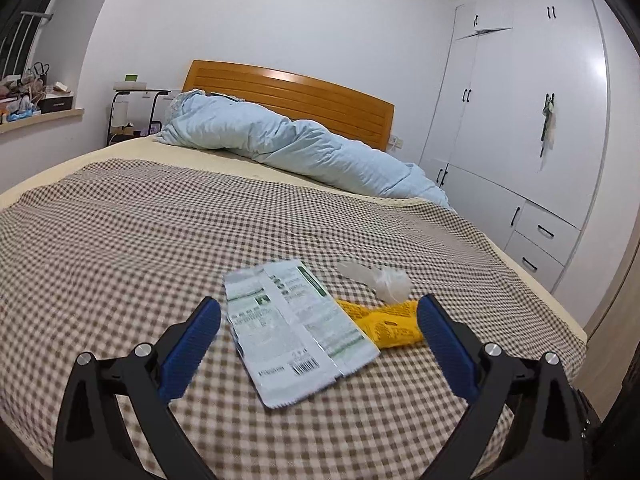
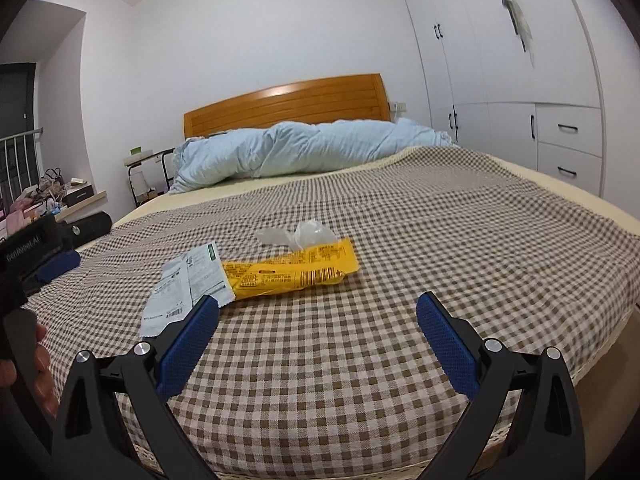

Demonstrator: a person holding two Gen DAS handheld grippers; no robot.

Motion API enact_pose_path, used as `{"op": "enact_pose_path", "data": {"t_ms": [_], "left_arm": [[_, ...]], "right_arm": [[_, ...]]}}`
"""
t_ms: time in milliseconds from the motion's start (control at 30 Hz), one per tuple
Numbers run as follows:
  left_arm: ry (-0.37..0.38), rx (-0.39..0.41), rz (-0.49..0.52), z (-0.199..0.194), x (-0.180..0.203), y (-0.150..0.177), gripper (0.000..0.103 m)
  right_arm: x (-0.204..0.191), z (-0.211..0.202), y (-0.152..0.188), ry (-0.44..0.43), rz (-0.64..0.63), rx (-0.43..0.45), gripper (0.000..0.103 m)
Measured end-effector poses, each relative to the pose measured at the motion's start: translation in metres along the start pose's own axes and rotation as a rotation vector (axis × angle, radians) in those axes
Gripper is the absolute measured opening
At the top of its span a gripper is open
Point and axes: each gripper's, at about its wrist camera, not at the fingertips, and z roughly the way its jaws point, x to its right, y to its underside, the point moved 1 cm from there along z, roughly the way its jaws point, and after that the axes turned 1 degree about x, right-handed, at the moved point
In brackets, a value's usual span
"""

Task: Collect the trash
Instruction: 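Move both open tools toward the pouch, yellow wrapper and clear glove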

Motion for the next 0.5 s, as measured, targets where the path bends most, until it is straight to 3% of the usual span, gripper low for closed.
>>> {"op": "enact_pose_path", "data": {"t_ms": [500], "left_arm": [[-0.049, -0.034, -0.053, 0.020, -0.044, -0.021, 0.095]], "right_arm": [[-0.022, 0.068, -0.028, -0.028, 0.018, -0.136, 0.095]]}}
